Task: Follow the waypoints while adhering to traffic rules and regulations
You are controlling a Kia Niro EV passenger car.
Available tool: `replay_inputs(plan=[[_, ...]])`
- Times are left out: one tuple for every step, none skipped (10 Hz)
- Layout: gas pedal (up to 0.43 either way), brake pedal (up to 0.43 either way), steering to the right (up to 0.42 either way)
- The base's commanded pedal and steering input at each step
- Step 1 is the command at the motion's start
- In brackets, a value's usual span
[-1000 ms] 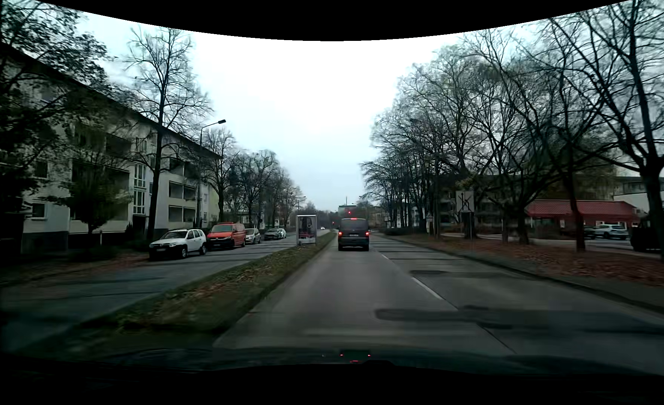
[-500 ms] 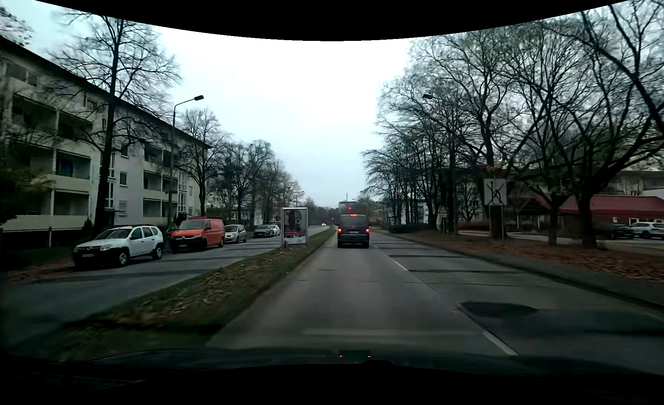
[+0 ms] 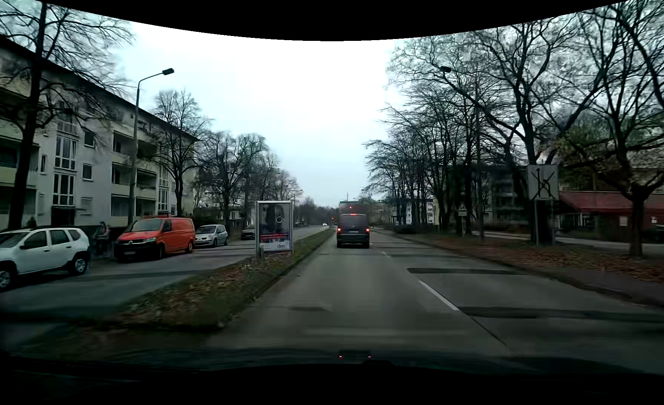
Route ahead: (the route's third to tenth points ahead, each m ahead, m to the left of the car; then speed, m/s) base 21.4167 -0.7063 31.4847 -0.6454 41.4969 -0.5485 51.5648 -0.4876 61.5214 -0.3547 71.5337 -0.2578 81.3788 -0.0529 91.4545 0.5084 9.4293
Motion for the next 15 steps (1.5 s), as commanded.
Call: replay_inputs(plan=[[0.0, 0.0, -0.001], [0.0, 0.0, -0.001], [0.0, 0.0, -0.001], [0.0, 0.0, -0.001], [0.0, 0.0, -0.001], [0.0, 0.0, -0.003], [0.0, 0.0, -0.003], [0.0, 0.0, -0.003], [0.0, 0.0, -0.003], [0.0, 0.0, -0.004], [0.0, 0.0, -0.004], [0.0, 0.0, -0.004], [0.0, 0.0, -0.004], [0.0, 0.0, -0.004], [0.0, 0.0, -0.004]])
